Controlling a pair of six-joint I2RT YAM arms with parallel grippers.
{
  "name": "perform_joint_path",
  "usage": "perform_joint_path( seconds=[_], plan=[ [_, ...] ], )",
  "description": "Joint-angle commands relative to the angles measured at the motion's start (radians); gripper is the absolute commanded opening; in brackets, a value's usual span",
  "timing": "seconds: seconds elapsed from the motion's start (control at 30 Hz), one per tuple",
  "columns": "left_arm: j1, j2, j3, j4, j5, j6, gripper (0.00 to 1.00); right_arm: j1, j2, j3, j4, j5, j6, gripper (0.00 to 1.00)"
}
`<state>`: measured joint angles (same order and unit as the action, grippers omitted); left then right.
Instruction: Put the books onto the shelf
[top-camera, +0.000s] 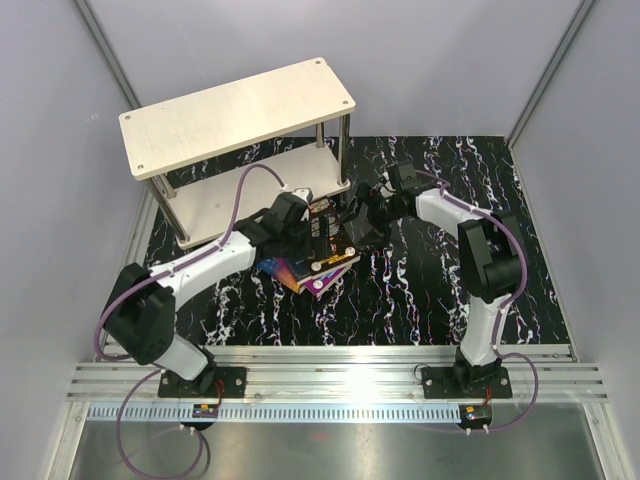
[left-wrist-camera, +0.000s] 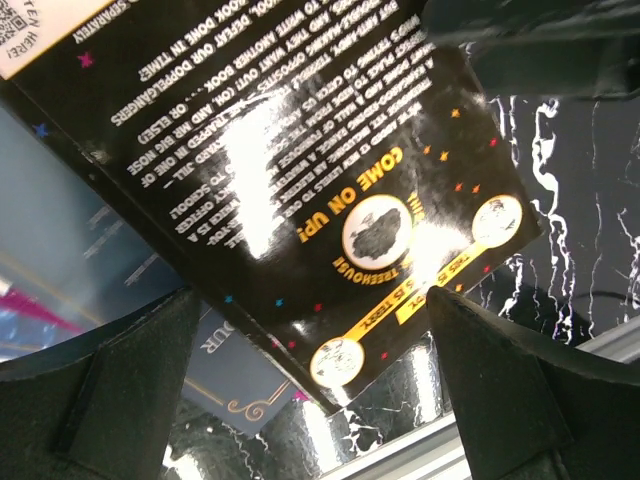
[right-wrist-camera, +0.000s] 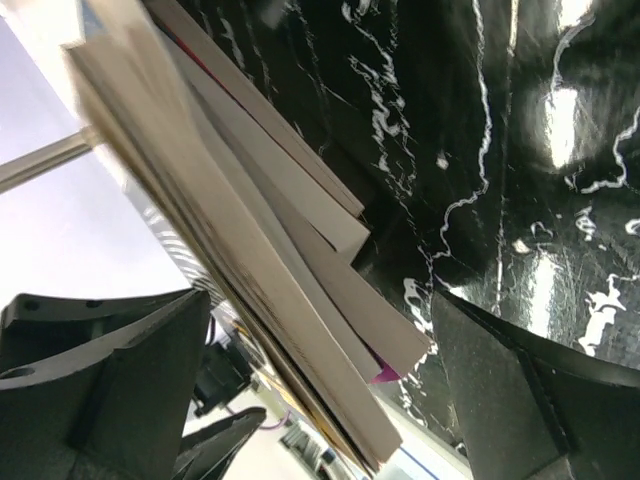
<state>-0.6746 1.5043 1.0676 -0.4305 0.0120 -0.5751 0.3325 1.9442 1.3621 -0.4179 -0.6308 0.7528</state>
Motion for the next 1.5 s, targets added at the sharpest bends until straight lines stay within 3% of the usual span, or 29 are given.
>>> perform_joint_path(
  seconds=[0.0, 0.33, 0.43, 0.47, 0.5, 0.57, 0.63, 0.7, 0.73, 0.83, 0.93, 1.07, 1.2, 1.3, 1.47],
  plan=[
    [0.006, 0.028, 0.034, 0.081, 0.097, 0.003, 0.99, -0.001, -0.007, -0.021, 0.079, -0.058, 0.042, 1.0],
    [0.004, 0.074, 0.049, 0.145, 0.204, -0.016, 0.99, -0.001, -0.062, -0.041, 0.045, -0.063, -0.003, 1.0],
    [0.003, 0.1, 0.072, 0.147, 0.226, -0.02, 0.99, -0.001, -0.089, -0.043, 0.028, -0.066, -0.02, 0.92],
    [0.001, 0.108, 0.077, 0.15, 0.23, -0.025, 0.99, -0.001, -0.096, -0.046, 0.024, -0.069, -0.023, 0.87],
    [-0.002, 0.114, 0.083, 0.151, 0.235, -0.023, 0.99, -0.001, -0.1, -0.049, 0.018, -0.073, -0.035, 0.71],
    [-0.013, 0.128, 0.106, 0.144, 0.236, -0.026, 0.99, -0.001, -0.116, -0.051, -0.002, -0.083, -0.055, 0.57],
    [-0.02, 0.132, 0.132, 0.133, 0.229, -0.026, 0.99, -0.001, -0.139, -0.054, -0.041, -0.083, -0.089, 0.34],
    [-0.032, 0.131, 0.144, 0.119, 0.224, -0.026, 0.99, -0.003, -0.165, -0.063, -0.067, -0.076, -0.11, 0.23],
    [-0.036, 0.129, 0.149, 0.116, 0.223, -0.028, 0.99, -0.004, -0.189, -0.069, -0.076, -0.07, -0.118, 0.11],
    [-0.052, 0.113, 0.176, 0.096, 0.212, -0.04, 0.99, -0.013, -0.243, -0.069, -0.116, -0.061, -0.139, 0.0],
    [-0.062, 0.054, 0.204, 0.056, 0.2, -0.043, 0.99, -0.024, -0.316, -0.041, -0.194, -0.05, -0.179, 0.0],
    [-0.04, -0.062, 0.23, 0.006, 0.21, -0.037, 0.99, -0.024, -0.436, -0.037, -0.239, -0.156, -0.191, 0.0],
    [0.013, -0.137, 0.366, -0.112, 0.215, 0.029, 0.99, -0.023, -0.611, -0.07, -0.301, -0.217, -0.179, 0.0],
    [0.076, -0.141, 0.489, -0.215, 0.235, 0.135, 0.99, -0.024, -0.709, -0.129, -0.332, -0.227, -0.173, 0.0],
    [0.161, -0.096, 0.644, -0.287, 0.397, 0.254, 0.99, -0.026, -0.812, -0.169, -0.357, -0.332, -0.196, 0.0]
  ],
)
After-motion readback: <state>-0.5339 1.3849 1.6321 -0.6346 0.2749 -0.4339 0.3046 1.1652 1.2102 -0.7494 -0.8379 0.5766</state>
